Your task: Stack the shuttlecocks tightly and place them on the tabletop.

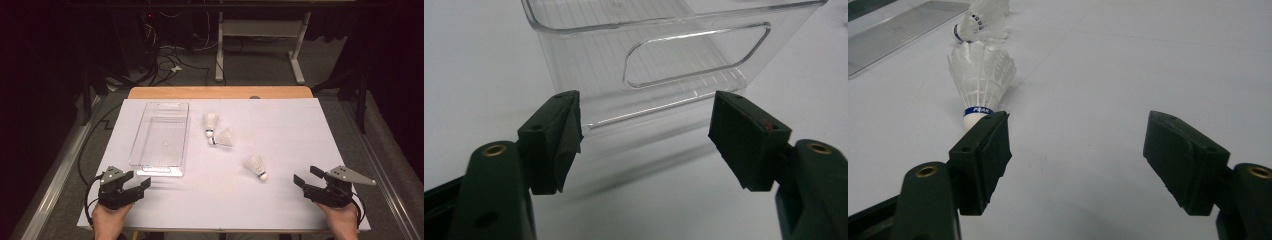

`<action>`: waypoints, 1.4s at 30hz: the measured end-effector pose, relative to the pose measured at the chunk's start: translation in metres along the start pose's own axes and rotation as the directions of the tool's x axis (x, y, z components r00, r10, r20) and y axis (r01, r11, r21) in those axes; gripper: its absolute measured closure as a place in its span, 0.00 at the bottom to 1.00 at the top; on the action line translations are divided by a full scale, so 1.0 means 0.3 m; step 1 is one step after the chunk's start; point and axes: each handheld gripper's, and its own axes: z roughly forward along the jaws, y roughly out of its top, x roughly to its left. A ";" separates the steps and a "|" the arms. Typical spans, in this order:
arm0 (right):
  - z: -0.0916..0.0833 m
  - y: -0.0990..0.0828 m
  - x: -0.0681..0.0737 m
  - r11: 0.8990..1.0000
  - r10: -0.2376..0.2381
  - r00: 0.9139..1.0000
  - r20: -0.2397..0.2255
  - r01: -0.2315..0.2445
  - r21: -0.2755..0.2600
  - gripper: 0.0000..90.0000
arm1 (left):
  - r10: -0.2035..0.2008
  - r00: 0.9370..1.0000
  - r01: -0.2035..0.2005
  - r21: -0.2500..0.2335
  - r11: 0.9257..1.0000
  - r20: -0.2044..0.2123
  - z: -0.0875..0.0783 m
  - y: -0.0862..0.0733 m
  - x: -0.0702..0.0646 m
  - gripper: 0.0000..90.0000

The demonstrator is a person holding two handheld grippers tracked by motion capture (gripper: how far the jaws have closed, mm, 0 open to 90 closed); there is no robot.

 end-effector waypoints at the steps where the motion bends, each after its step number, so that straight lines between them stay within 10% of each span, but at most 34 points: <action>1: 0.005 0.004 0.004 1.000 -0.004 1.000 -0.004 0.004 0.000 0.30 | 0.000 1.000 0.000 0.001 1.000 0.001 0.000 0.000 0.000 0.33; 42: 0.168 0.107 0.124 0.997 -0.076 0.993 -0.093 0.075 -0.014 0.32 | -0.007 1.000 0.008 -0.022 1.000 0.013 -0.016 -0.006 0.003 0.33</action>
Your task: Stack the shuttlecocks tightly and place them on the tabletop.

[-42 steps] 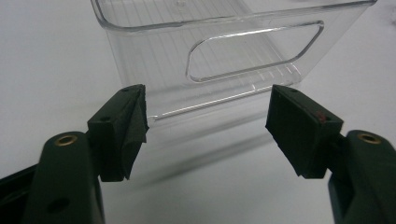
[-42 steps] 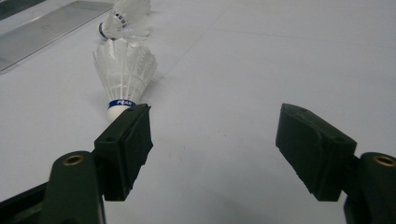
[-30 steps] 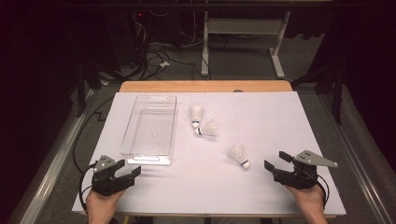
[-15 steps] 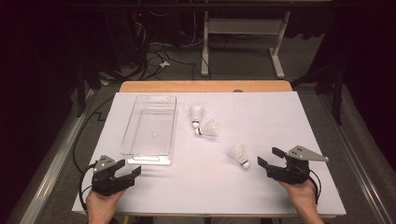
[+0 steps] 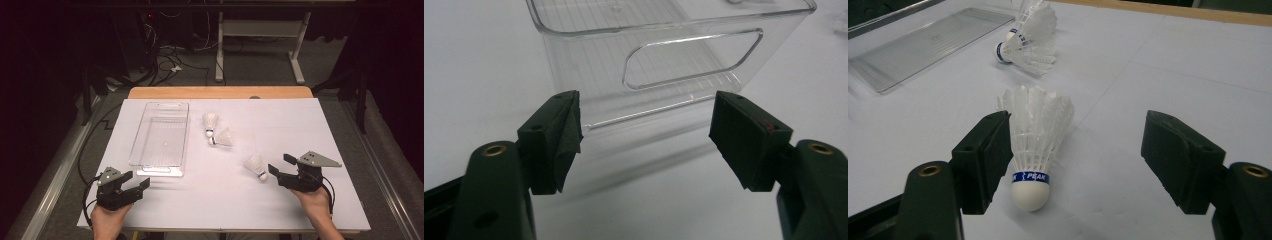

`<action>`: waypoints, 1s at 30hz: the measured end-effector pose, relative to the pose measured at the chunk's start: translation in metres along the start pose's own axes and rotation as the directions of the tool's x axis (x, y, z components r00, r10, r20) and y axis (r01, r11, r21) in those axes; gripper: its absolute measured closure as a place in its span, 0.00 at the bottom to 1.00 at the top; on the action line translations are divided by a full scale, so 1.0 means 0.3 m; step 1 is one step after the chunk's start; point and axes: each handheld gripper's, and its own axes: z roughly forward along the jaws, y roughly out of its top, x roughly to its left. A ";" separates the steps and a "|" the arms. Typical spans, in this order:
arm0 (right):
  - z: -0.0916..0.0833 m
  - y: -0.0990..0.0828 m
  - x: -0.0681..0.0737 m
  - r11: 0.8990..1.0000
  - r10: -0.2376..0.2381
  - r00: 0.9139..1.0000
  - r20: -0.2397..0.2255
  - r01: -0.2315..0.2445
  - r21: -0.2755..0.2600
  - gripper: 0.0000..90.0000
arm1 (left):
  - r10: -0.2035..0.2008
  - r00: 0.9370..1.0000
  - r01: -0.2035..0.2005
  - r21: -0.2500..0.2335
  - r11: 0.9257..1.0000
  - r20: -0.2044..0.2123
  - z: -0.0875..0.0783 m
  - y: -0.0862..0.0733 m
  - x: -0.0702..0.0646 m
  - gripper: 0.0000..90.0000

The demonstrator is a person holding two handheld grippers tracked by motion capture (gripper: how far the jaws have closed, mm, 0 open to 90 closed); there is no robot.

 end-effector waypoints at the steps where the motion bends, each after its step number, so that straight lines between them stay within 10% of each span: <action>1: 0.004 0.001 0.001 1.000 -0.003 1.000 -0.003 0.003 0.002 0.32 | 0.001 1.000 -0.001 0.000 1.000 0.000 -0.001 -0.001 -0.001 0.33; 30: 0.083 0.067 0.037 0.999 -0.016 0.999 -0.037 0.017 0.041 0.37 | 0.019 1.000 -0.019 0.002 1.000 0.007 0.001 -0.001 -0.006 0.32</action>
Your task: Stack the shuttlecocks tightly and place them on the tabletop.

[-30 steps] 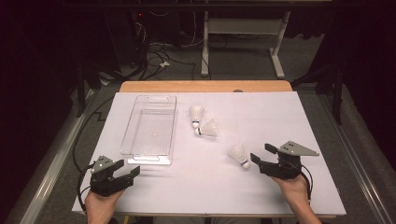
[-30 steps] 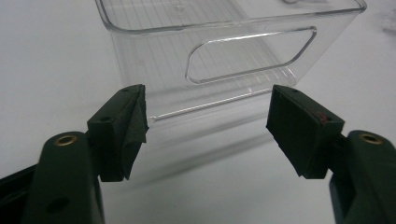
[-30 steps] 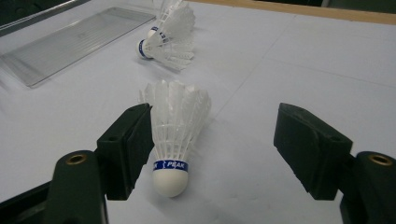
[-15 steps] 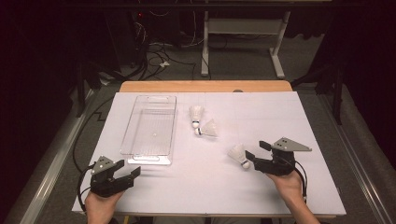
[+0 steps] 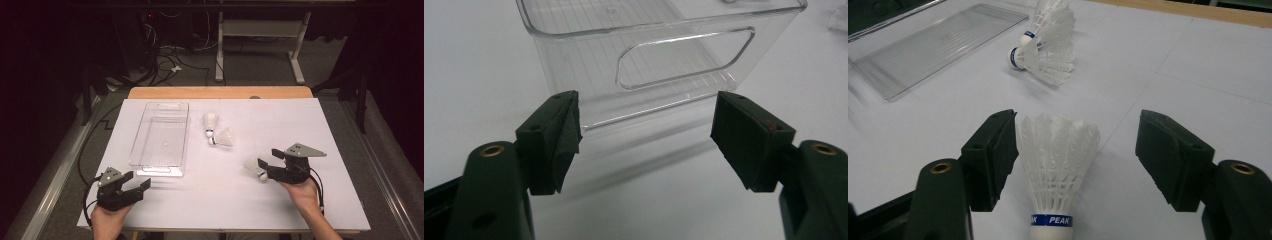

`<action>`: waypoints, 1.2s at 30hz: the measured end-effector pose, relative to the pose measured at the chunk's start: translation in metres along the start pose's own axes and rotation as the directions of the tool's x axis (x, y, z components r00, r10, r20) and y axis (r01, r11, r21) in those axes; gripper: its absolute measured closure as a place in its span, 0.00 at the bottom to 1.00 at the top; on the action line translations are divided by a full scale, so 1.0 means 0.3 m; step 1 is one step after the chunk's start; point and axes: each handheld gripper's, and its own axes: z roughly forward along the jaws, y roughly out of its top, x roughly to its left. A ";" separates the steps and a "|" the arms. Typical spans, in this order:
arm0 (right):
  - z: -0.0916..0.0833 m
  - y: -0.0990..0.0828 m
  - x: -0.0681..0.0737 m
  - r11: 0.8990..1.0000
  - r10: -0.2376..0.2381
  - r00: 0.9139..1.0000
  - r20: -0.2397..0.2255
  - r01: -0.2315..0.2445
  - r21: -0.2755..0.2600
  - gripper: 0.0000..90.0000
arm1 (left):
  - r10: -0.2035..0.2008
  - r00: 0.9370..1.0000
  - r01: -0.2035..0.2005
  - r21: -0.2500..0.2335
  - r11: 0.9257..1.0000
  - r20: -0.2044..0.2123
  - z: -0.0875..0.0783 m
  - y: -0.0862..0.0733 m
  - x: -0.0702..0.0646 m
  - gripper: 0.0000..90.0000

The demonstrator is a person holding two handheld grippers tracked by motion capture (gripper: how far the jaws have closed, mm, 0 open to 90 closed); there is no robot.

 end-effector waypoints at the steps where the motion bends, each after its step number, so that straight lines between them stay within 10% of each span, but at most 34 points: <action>1: 0.001 0.005 0.001 1.000 0.003 1.000 0.000 -0.003 0.007 0.38 | 0.000 1.000 0.000 0.000 1.000 0.000 0.000 0.000 0.000 0.32; 36: 0.076 0.175 0.029 0.961 -0.042 0.998 -0.056 0.056 0.270 0.49 | 0.005 1.000 -0.005 0.003 1.000 0.003 0.003 0.000 -0.003 0.32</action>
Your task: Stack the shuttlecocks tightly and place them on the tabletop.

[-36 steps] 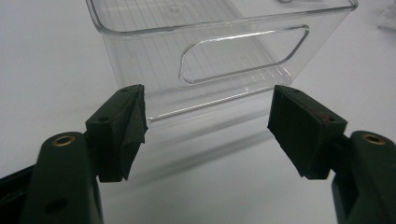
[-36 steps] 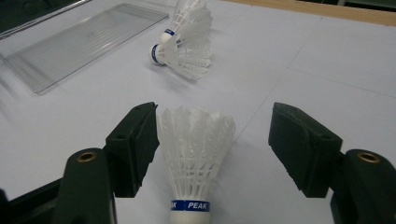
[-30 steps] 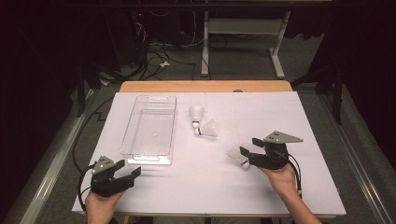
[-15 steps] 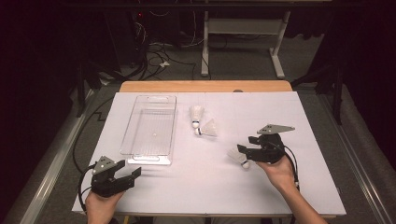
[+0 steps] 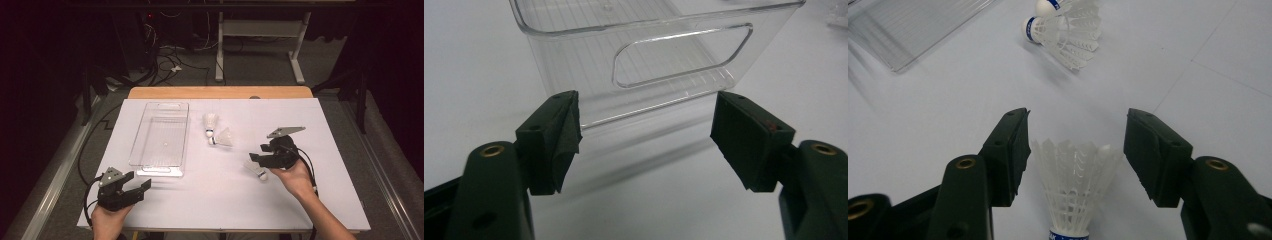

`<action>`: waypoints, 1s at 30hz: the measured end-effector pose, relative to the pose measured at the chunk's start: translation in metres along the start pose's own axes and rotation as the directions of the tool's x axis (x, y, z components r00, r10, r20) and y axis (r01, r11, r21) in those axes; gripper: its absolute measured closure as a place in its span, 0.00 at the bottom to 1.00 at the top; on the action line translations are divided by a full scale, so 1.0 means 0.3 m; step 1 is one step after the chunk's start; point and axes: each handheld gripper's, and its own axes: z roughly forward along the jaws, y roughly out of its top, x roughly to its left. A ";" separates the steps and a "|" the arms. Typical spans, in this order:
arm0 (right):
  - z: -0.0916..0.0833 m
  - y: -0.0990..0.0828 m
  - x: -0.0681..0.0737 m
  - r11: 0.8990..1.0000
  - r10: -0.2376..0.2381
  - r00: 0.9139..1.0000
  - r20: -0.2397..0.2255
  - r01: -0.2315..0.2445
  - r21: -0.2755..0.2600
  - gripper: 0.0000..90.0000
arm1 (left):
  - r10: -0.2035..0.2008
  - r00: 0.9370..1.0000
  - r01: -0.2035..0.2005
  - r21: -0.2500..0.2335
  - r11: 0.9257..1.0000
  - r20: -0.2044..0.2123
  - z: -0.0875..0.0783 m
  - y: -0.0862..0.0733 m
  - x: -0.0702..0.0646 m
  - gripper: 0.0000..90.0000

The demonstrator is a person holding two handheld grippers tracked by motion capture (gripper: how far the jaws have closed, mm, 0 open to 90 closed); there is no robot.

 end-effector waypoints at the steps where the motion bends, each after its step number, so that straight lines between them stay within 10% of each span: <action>1: 0.002 0.004 0.002 1.000 -0.001 1.000 -0.001 0.001 0.007 0.49 | 0.001 1.000 -0.001 0.001 1.000 0.000 0.000 0.000 0.000 0.32; 30: 0.072 0.077 0.012 0.983 -0.063 0.998 -0.026 0.067 0.173 0.53 | -0.002 1.000 0.002 0.001 1.000 0.002 0.000 0.000 0.001 0.32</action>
